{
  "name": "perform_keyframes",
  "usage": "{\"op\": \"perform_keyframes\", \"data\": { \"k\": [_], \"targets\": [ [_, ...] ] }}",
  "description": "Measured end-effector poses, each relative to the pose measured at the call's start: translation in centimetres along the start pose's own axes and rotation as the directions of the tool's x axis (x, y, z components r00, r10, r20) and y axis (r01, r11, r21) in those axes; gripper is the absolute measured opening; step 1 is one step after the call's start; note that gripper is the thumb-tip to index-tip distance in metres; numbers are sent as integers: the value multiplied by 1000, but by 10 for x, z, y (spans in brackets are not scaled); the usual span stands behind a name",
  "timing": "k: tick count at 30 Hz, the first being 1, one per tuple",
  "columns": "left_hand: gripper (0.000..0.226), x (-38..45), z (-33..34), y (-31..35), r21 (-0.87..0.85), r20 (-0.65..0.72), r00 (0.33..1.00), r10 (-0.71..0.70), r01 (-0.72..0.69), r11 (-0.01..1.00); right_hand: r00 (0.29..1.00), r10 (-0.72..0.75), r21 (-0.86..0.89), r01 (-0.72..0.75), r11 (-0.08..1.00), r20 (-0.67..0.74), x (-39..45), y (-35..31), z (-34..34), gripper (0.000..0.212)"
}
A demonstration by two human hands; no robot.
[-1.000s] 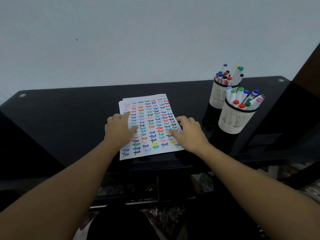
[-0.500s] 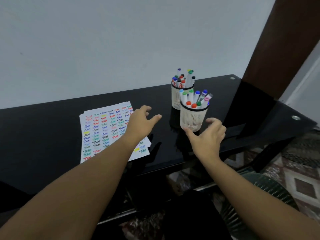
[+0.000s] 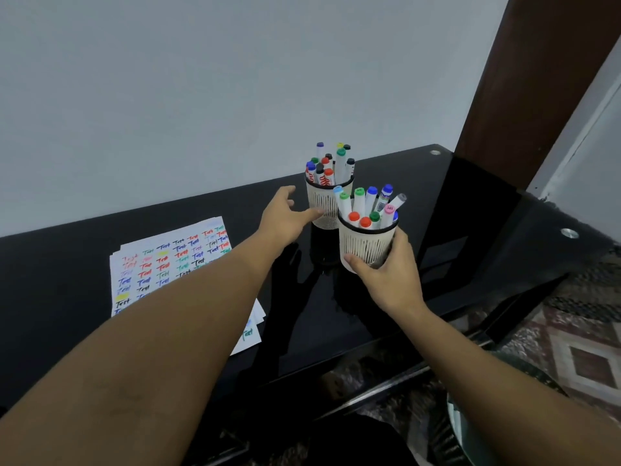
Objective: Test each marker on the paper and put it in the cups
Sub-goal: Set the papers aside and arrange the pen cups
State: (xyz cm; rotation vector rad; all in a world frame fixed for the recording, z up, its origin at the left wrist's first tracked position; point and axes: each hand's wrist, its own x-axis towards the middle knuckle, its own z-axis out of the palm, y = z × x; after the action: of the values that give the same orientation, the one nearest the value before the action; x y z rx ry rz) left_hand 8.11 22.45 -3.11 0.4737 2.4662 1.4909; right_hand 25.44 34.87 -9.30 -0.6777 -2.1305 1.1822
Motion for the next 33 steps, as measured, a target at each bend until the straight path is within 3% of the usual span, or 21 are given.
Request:
{"op": "perform_keyframes", "data": {
  "k": [7, 16, 22, 33],
  "targets": [
    [87, 33, 33, 7, -126, 68, 998, -11, 20, 992, 999, 23, 8, -23, 1000, -45, 8, 15, -2, 88],
    [73, 34, 39, -2, -168, -4, 1000, 5, -6, 986, 999, 21, 9, -21, 1000, -43, 11, 16, -2, 87],
    [76, 10, -8, -25, -128, -42, 999, 34, -39, 991, 999, 36, 41, -35, 999, -12, 14, 3, 3, 85],
    [71, -55, -138, -60, -117, -293, 955, -49, 15, 993, 980, -49, 118, 27, 993, 191, 5, -60, 82, 89]
  ]
}}
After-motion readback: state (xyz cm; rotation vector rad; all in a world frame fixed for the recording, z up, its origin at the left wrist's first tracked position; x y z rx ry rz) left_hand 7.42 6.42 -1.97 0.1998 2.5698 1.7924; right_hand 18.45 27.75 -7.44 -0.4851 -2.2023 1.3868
